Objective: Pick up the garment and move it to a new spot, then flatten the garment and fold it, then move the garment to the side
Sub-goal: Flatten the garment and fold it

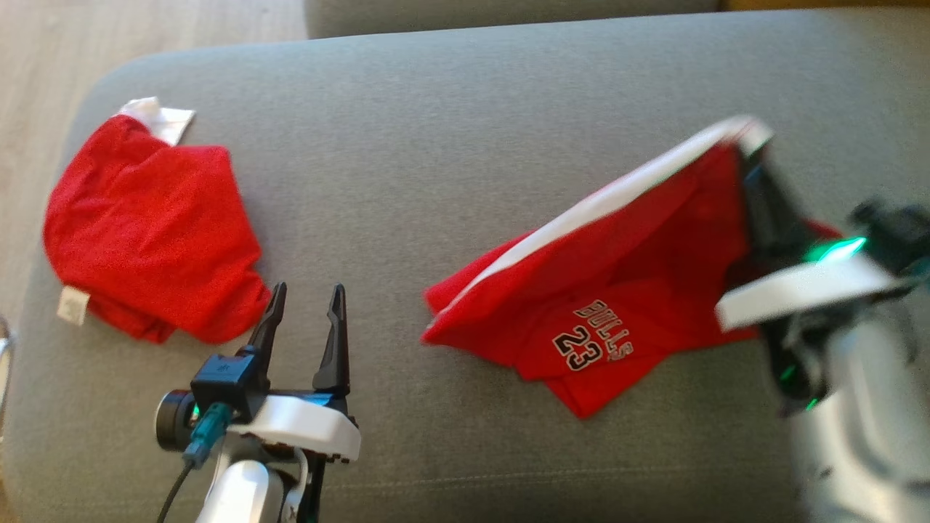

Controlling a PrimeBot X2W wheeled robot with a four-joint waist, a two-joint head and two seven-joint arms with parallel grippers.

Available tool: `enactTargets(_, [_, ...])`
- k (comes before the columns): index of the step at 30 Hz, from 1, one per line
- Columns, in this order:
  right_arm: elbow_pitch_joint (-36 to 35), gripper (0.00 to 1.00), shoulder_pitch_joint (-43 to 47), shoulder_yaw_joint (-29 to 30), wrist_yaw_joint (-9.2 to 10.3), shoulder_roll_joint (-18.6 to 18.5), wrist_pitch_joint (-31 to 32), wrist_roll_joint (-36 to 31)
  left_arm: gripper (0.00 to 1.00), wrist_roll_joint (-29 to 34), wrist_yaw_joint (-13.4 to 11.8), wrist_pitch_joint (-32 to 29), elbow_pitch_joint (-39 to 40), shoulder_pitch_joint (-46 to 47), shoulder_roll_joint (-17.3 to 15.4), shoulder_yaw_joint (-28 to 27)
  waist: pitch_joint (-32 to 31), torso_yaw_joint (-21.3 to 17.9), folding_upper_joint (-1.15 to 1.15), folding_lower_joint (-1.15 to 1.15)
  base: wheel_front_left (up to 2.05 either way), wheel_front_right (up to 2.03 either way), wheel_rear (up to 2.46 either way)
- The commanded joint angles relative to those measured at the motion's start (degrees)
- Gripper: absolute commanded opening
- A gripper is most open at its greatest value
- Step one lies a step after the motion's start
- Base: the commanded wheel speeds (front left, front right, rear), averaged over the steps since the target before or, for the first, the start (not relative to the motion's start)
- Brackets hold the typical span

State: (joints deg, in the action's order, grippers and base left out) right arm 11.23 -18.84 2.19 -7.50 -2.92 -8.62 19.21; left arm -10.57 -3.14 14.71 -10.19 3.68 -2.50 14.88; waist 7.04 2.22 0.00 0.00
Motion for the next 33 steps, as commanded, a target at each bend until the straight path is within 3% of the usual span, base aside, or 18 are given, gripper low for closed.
enactTargets(1, [-2.39, 0.00, -2.77, -0.17, 0.01, 0.04, 0.41, -0.16, 1.00, -0.32, -0.55, 0.29, 1.80, 1.20, -0.38, -1.56, -0.23, 0.89, 0.00, 0.00, 0.00, 0.00, 0.00])
enactTargets(11, [-8.02, 0.00, -16.15, 14.37, 0.01, -0.86, 5.09, -13.02, 1.00, -0.64, -0.86, 0.29, 1.26, 0.28, -0.38, -1.27, -1.07, 2.74, 0.00, 0.00, 0.00, 0.00, 0.00])
enactTargets(17, [-13.66, 0.00, -21.85, 12.58, 0.01, -7.03, 6.80, -18.22, 1.00, -0.98, -0.96, 0.29, 0.86, 0.33, -0.38, -0.57, -1.52, 3.78, 0.00, 0.00, 0.00, 0.00, 0.00])
enactTargets(21, [-13.67, 0.00, -22.72, 0.56, 0.01, -11.69, 9.56, -17.02, 1.00, -1.07, -0.72, 0.29, -0.12, 0.25, -0.38, 0.09, -1.42, 4.78, 0.00, 0.00, 0.00, 0.00, 0.00])
enactTargets(27, [-4.08, 0.00, -24.50, -30.43, 0.01, -18.31, 14.30, -6.27, 1.00, 0.08, 1.33, 0.29, -3.42, 2.28, -0.38, 2.80, 0.97, 7.43, 0.00, 0.00, 0.00, 0.00, 0.00])
enactTargets(30, [4.73, 0.00, -27.95, -43.84, 0.01, -19.28, 14.76, -1.90, 1.00, -0.03, 2.23, 0.29, -4.63, 4.54, -0.38, 5.34, 2.56, 10.22, 0.00, 0.00, 0.00, 0.00, 0.00])
enactTargets(33, [14.13, 0.00, -30.59, -53.00, 0.01, -17.19, 13.58, 2.42, 1.00, -1.63, 2.14, 0.29, -5.16, 6.19, -0.38, 7.88, 3.67, 13.21, 0.00, 0.00, 0.00, 0.00, 0.00])
